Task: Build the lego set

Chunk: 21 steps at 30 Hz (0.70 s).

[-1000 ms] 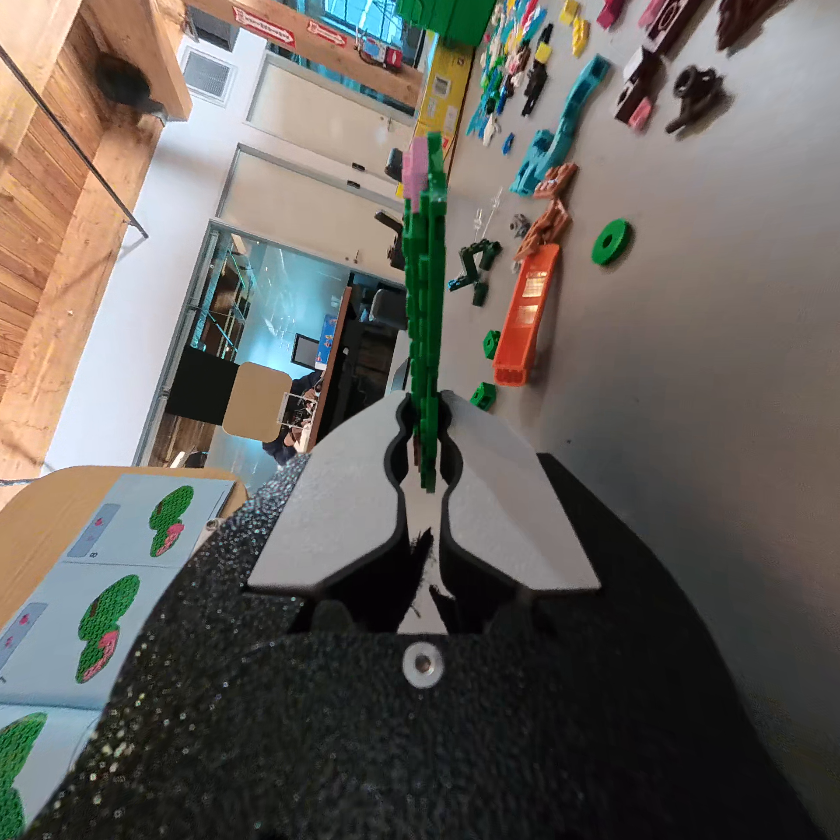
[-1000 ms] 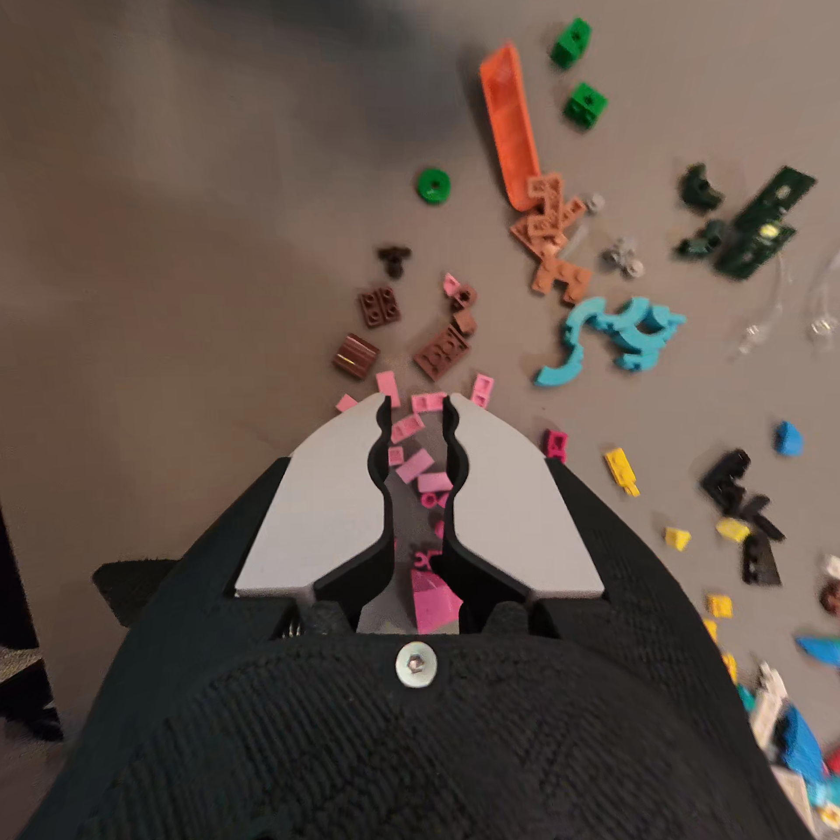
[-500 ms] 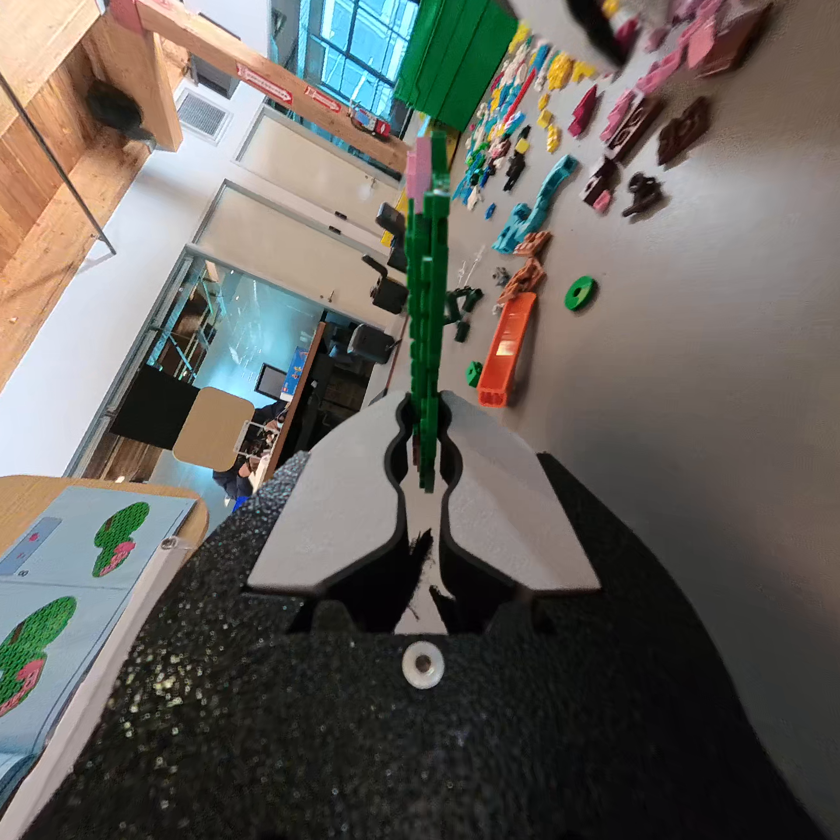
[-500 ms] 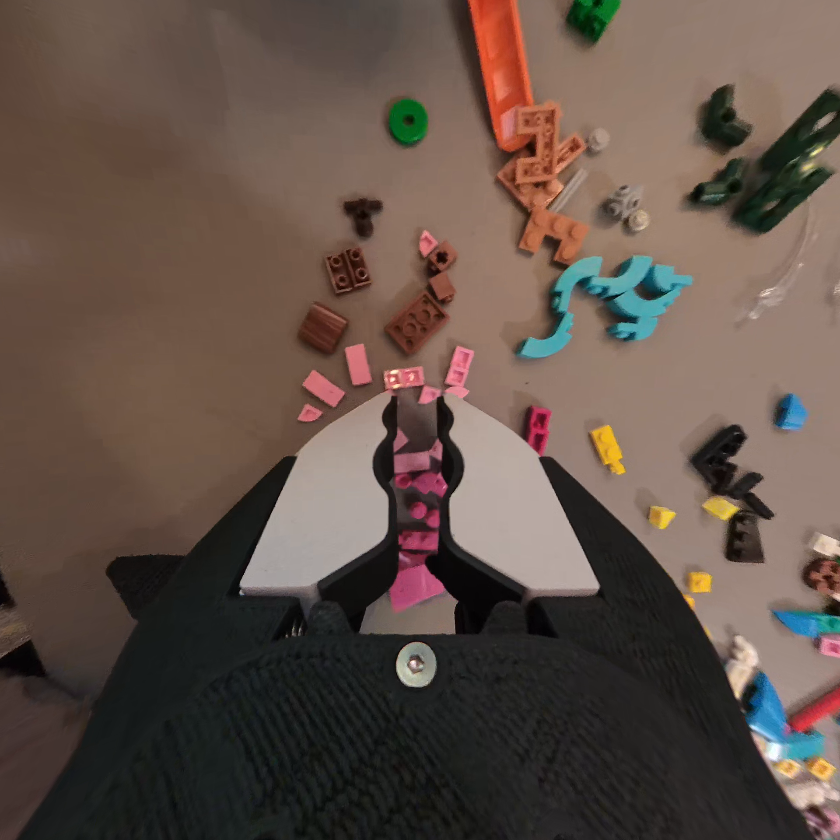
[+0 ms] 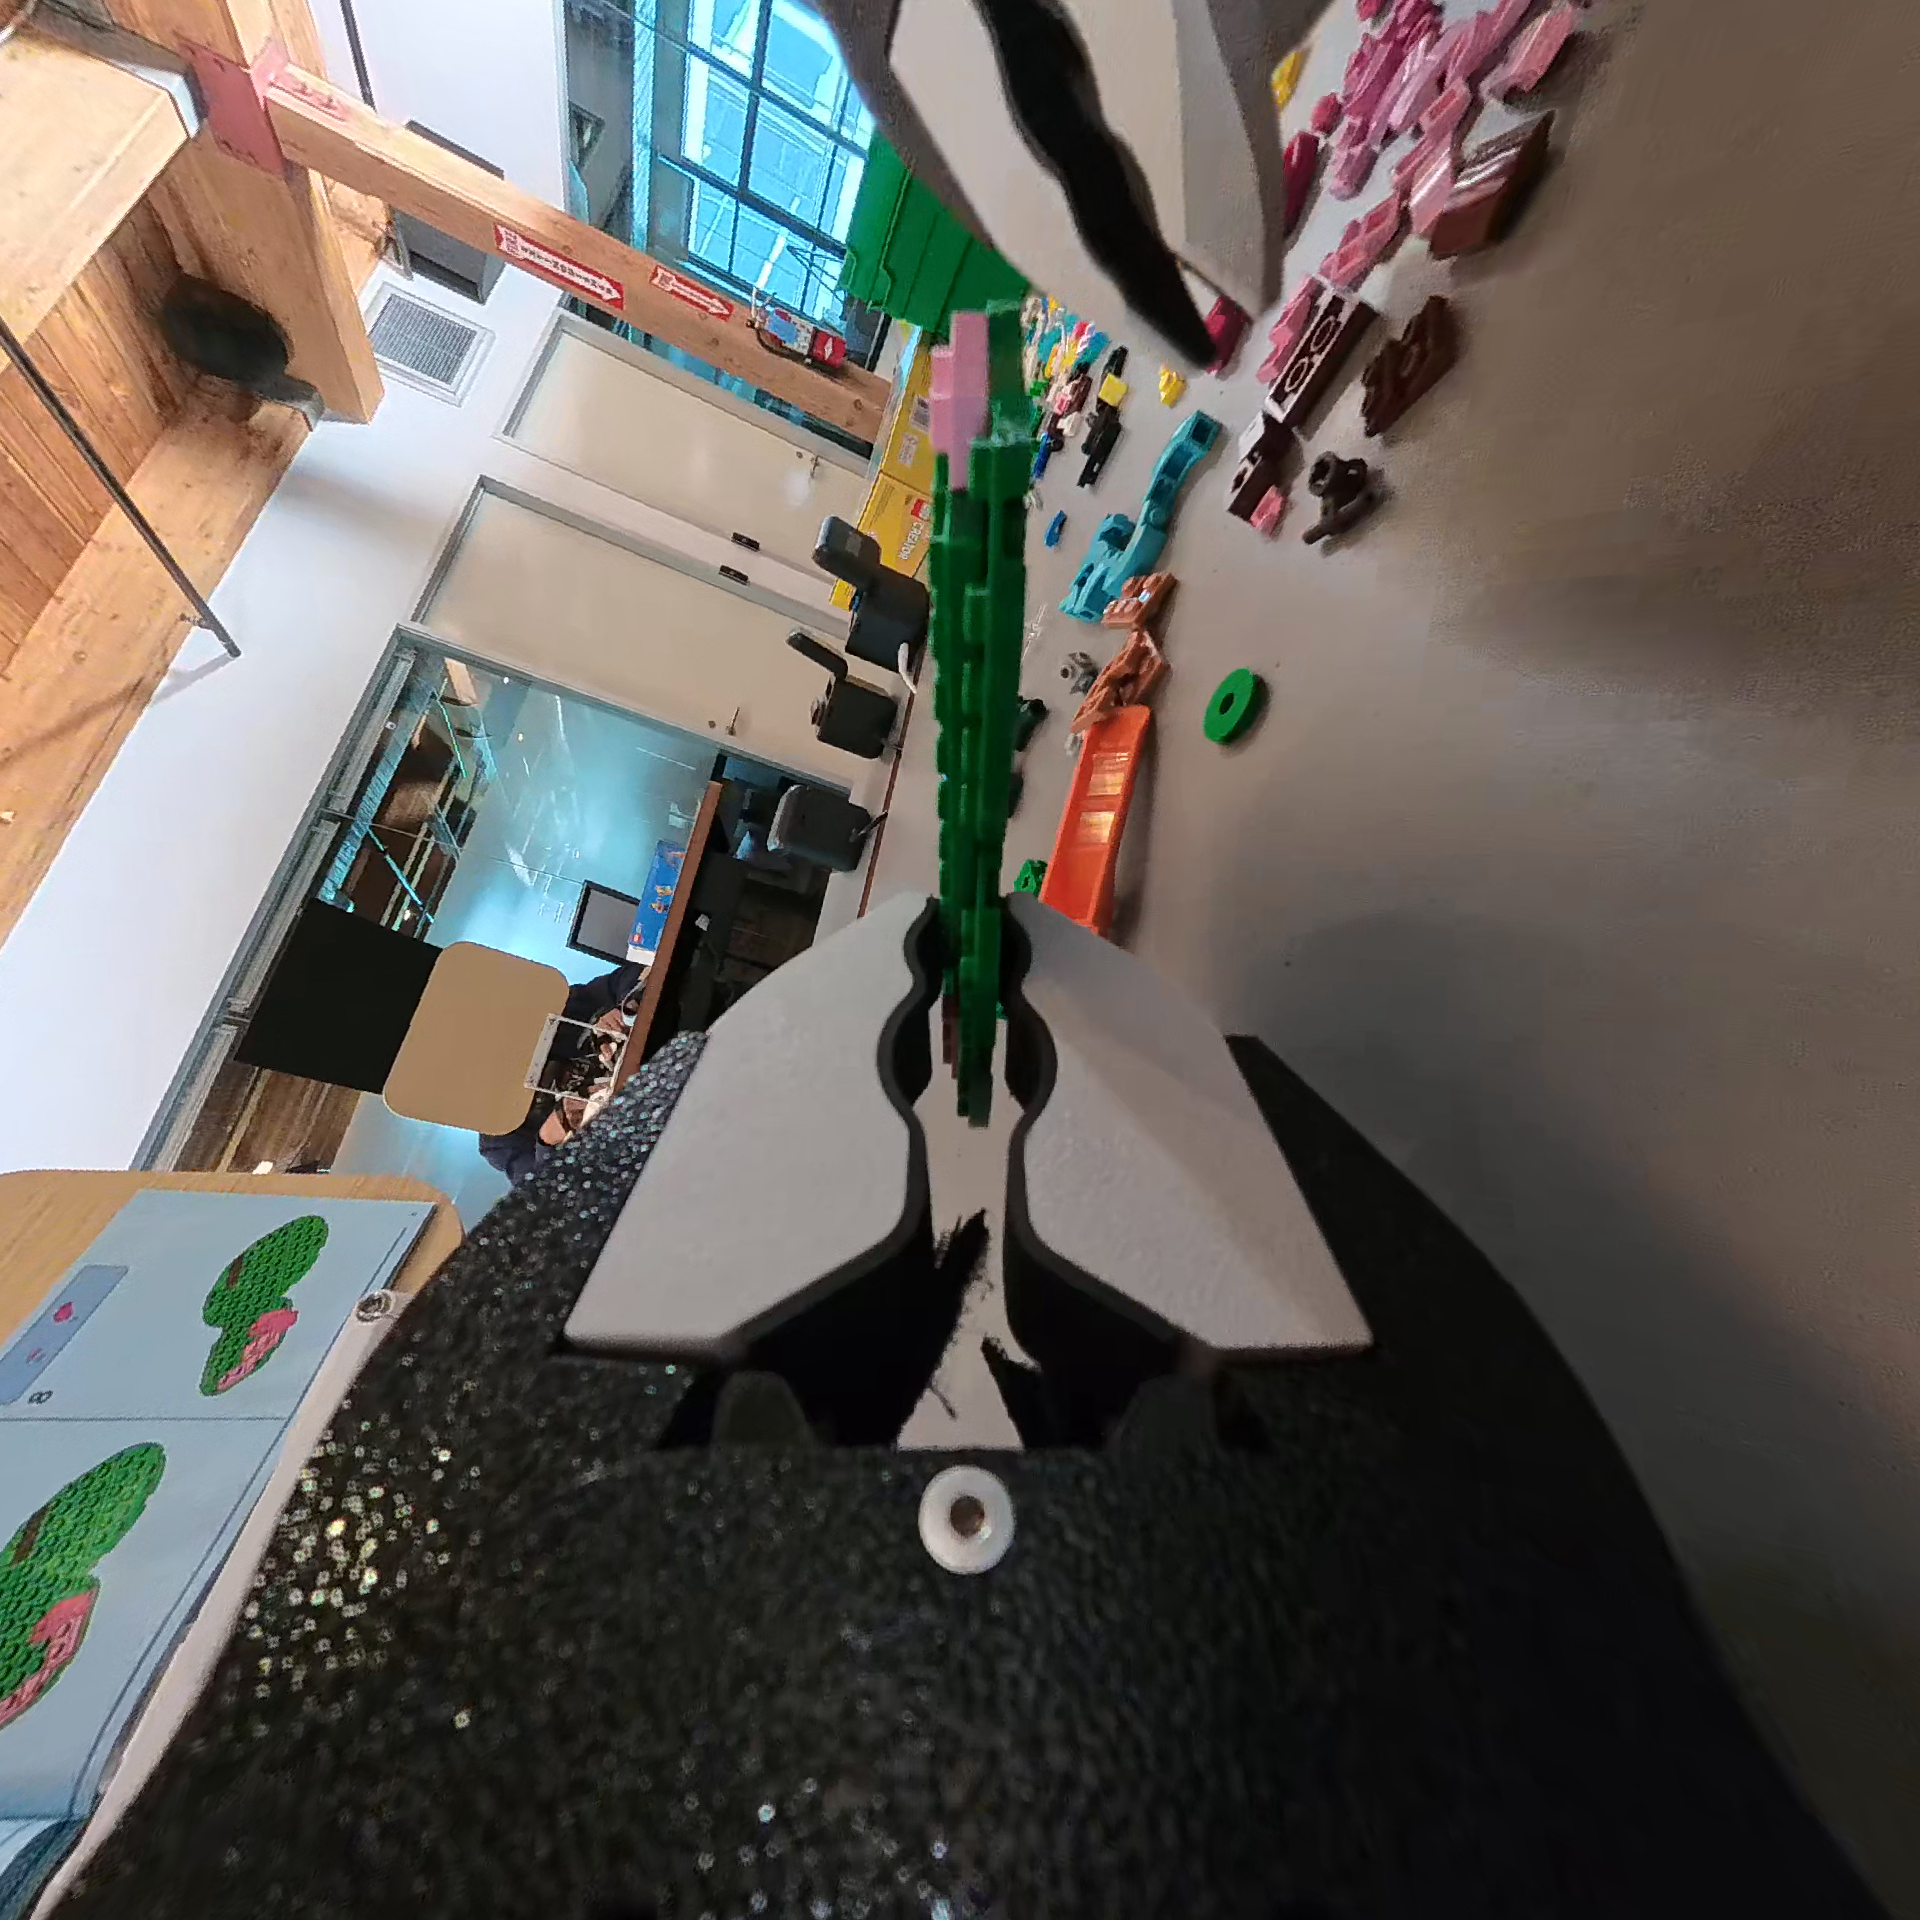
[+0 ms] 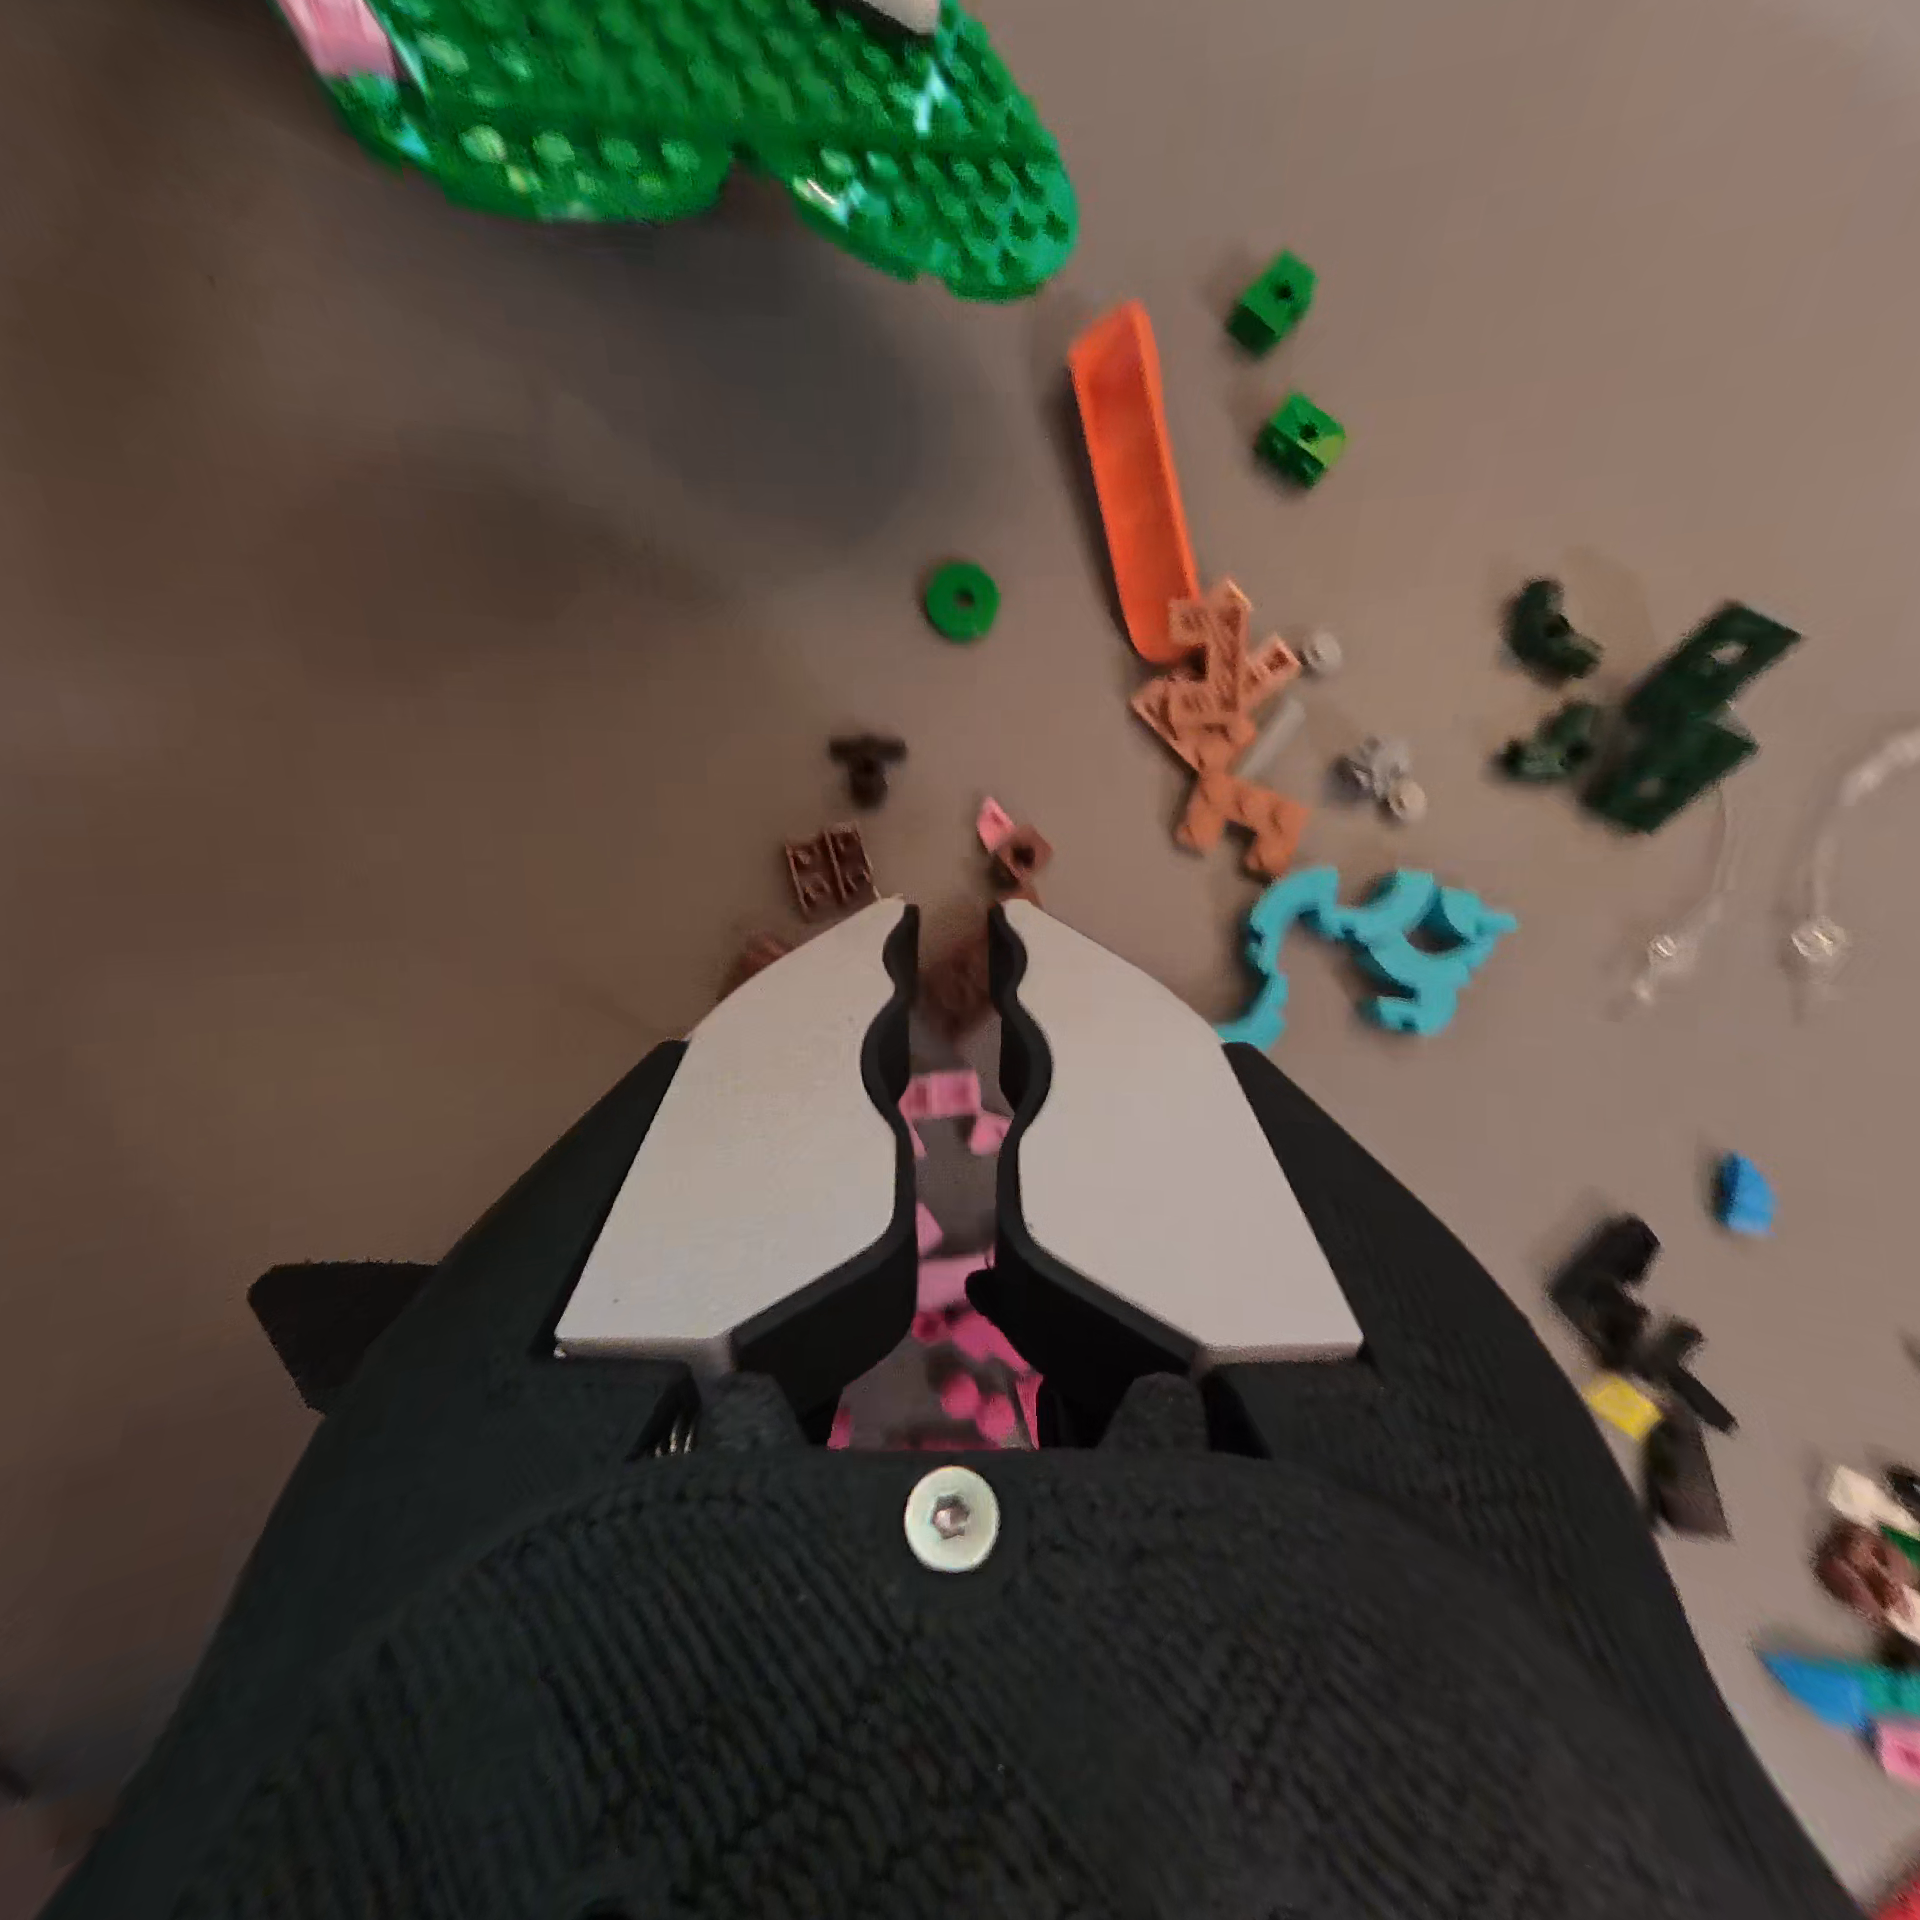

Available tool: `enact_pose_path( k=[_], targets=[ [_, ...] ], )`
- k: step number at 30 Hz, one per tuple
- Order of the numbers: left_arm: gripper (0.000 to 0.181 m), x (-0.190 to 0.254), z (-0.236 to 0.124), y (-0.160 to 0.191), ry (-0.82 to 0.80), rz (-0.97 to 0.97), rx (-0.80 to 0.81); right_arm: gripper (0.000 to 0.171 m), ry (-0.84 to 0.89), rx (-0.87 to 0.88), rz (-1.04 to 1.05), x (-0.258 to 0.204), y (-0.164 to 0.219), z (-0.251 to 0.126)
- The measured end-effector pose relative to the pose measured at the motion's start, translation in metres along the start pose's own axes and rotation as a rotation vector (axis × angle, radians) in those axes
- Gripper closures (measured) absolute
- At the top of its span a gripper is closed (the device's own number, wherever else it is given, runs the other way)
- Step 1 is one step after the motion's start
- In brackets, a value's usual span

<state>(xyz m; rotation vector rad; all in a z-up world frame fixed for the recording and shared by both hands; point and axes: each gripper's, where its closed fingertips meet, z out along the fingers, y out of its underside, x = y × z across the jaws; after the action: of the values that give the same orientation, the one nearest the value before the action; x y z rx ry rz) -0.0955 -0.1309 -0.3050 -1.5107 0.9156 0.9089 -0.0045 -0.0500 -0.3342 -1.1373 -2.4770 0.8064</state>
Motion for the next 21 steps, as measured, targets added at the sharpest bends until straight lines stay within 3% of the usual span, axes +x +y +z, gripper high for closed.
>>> enact_pose_path(
  k=[5,11,15,21],
  targets=[
    [0.173,0.001,-0.001,0.0,0.003,-0.004,0.001,0.155,-0.063,-0.07,0.036,-0.011,0.001,0.021],
    [0.173,0.001,-0.001,0.0,0.007,-0.006,0.003,0.155,0.02,-0.084,0.097,0.007,0.016,-0.001],
    [0.173,0.002,0.0,0.0,0.012,-0.007,0.001,0.158,0.03,-0.156,0.156,0.014,0.047,-0.018],
    [0.173,0.004,0.001,0.001,0.023,-0.002,-0.004,0.159,-0.022,-0.152,0.14,0.009,0.051,-0.013]
  ],
)
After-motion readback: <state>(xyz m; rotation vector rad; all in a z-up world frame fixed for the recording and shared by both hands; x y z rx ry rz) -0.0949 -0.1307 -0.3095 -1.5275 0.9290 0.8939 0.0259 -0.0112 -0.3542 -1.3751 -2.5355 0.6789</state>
